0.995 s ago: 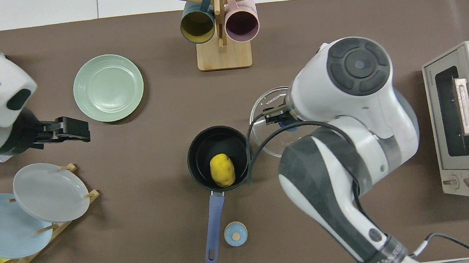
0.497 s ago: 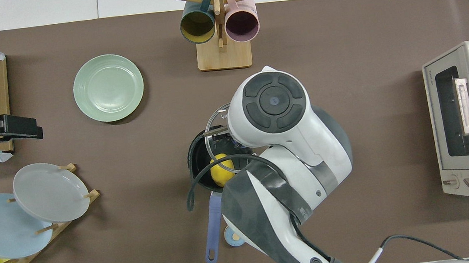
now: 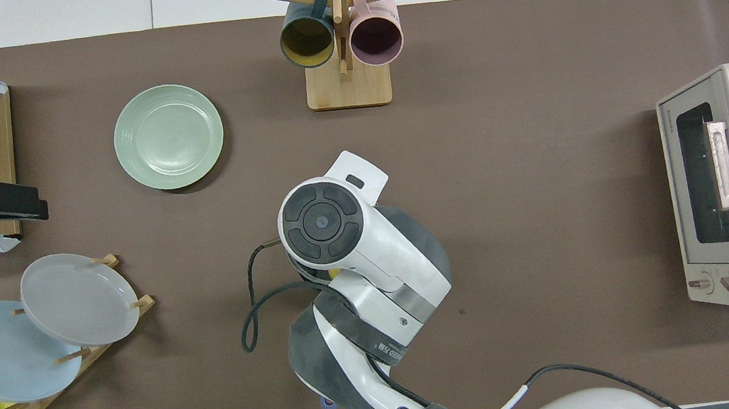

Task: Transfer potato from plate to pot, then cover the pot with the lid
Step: 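Carry the glass lid with the right gripper and lower it onto the saucepan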

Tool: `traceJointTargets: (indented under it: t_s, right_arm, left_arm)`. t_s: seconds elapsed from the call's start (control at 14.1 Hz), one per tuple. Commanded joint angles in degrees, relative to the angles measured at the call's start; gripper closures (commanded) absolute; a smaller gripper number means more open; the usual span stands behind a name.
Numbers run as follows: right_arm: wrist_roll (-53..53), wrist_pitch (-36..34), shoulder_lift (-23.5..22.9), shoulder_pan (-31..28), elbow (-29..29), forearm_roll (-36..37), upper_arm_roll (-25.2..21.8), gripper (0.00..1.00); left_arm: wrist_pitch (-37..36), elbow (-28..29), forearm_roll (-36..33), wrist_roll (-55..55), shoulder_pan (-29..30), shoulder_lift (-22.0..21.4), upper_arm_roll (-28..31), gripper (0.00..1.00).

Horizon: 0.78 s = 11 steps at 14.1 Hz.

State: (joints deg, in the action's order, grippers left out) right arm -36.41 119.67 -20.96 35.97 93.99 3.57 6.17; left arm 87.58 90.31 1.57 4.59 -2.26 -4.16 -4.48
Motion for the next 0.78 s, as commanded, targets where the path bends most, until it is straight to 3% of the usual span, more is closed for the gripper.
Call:
traceJointTargets:
  t_s: [0.0, 0.71]
  right_arm:
    - [-0.8, -0.7, 0.0, 0.2, -0.1, 0.9, 0.0, 1.00]
    - [-3.0, -5.7, 0.6, 1.8, -0.2, 1.4, 0.0, 1.00]
  left_arm:
    - [-0.7, -0.5, -1.0, -2.0, -2.7, 0.3, 3.2, 0.00]
    - [-1.6, -0.2, -0.9, 0.1, -2.6, 0.6, 2.2, 0.00]
